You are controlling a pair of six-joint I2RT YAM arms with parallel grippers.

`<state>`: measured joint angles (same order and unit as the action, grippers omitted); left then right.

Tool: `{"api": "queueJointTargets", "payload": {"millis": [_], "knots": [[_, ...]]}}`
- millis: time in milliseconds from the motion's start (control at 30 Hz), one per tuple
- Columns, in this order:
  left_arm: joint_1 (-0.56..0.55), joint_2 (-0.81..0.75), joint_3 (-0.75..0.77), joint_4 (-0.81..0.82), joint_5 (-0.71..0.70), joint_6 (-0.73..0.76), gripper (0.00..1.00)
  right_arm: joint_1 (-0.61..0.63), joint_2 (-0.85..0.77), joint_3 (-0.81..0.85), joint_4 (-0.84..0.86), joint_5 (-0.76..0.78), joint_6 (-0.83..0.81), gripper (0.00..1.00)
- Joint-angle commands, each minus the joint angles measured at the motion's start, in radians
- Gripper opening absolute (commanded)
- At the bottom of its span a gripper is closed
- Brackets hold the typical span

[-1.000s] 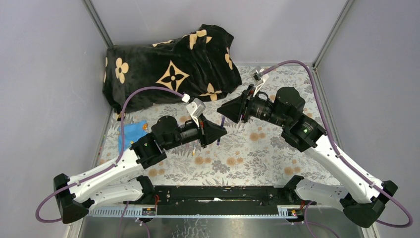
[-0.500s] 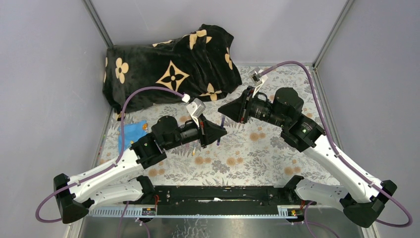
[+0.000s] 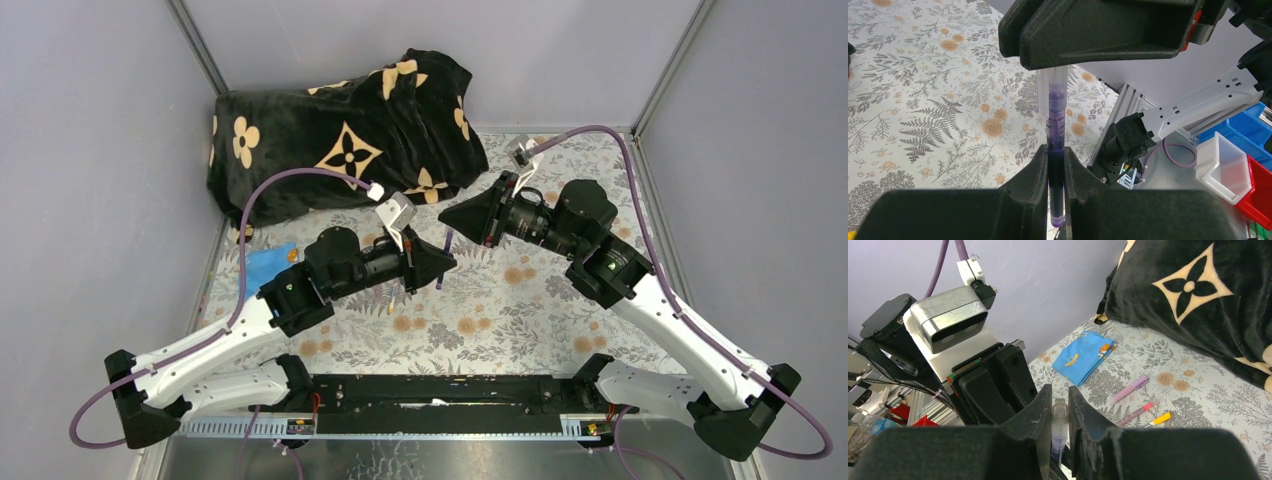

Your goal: Insert the pens into the pen caps

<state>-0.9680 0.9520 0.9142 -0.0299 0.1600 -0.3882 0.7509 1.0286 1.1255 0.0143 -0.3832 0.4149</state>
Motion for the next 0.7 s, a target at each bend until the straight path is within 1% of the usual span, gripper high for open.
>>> {"api": "queueJointTargets", "payload": {"millis": [0,133,233,333,433,667], "knots": [[0.002,-0.016,0.123,0.15,-0.039,0.007,0.0,0.007,0.004,-0.043,-0.082,-0.059,-0.027,0.0],[0.002,-0.013,0.204,0.157,-0.027,0.006,0.0,0.009,-0.006,-0.082,-0.09,-0.117,0.004,0.0],[0.002,-0.021,0.246,0.154,-0.037,0.017,0.0,0.009,-0.042,-0.162,-0.054,-0.129,0.054,0.0],[0.001,-0.024,0.28,0.138,-0.047,0.03,0.0,0.016,-0.052,-0.205,-0.073,-0.149,0.061,0.0],[0.002,-0.007,0.316,0.113,-0.039,0.041,0.0,0.043,-0.065,-0.23,-0.089,-0.139,0.052,0.0],[0.001,0.037,0.352,0.128,-0.016,0.031,0.0,0.092,-0.097,-0.313,-0.105,-0.092,0.07,0.0]]}}
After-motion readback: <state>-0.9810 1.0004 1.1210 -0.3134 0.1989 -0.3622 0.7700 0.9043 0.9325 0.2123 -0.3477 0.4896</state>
